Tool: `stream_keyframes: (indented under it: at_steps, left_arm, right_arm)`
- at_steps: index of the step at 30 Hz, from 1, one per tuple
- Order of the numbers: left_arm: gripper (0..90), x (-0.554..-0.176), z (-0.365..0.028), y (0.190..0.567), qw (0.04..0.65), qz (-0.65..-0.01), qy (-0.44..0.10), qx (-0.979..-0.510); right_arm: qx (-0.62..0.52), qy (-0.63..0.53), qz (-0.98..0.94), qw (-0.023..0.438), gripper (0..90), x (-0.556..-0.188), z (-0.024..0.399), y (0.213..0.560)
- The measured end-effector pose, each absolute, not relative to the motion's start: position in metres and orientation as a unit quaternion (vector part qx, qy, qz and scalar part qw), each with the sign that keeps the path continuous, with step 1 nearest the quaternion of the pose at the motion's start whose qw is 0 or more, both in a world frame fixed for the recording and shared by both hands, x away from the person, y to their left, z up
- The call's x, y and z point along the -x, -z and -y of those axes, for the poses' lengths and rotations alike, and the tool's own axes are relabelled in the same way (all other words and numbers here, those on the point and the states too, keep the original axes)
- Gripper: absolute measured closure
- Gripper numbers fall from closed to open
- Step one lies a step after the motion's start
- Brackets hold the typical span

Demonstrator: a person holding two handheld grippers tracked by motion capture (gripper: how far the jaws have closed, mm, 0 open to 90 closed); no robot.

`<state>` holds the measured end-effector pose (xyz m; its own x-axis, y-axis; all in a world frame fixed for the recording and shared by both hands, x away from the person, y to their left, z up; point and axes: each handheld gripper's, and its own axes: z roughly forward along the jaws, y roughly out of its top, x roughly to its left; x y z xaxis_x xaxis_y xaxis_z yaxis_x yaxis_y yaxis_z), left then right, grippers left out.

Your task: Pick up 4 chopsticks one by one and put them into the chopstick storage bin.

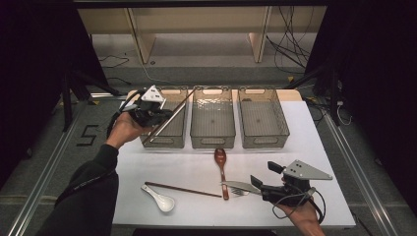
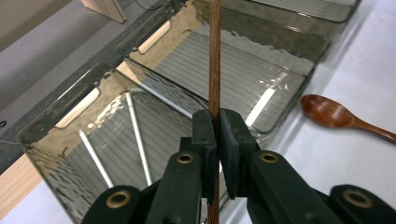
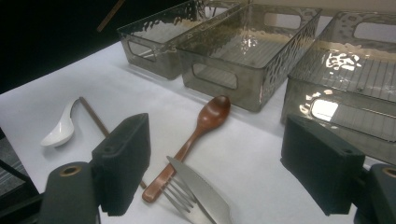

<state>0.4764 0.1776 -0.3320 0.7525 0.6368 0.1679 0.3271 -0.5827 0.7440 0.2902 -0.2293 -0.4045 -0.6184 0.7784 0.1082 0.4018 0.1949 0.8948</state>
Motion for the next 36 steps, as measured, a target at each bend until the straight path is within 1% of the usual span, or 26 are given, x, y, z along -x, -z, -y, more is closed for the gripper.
stream_keyframes:
  at_steps: [15,18,20,26,36]
  left_arm:
    - [84.1,-0.505,-0.185,0.328,0.357,-0.319,-0.241,-0.844]
    - [84.1,-0.512,-0.187,0.331,0.363,-0.333,-0.238,-0.837]
    - [84.1,-0.514,-0.185,0.334,0.354,-0.330,-0.249,-0.839]
    - [84.0,-0.525,-0.186,0.343,0.345,-0.338,-0.256,-0.837]
    - [84.0,-0.531,-0.196,0.360,0.345,-0.366,-0.263,-0.823]
  right_arm:
    - [-0.393,-0.497,-0.750,0.189,24.9,-0.290,0.229,0.405]
    - [-0.393,-0.498,-0.750,0.188,24.9,-0.290,0.229,0.405]
    - [-0.393,-0.498,-0.750,0.188,24.9,-0.291,0.229,0.405]
    - [-0.393,-0.498,-0.750,0.187,25.0,-0.291,0.229,0.405]
    - [-0.392,-0.498,-0.750,0.187,24.9,-0.291,0.229,0.405]
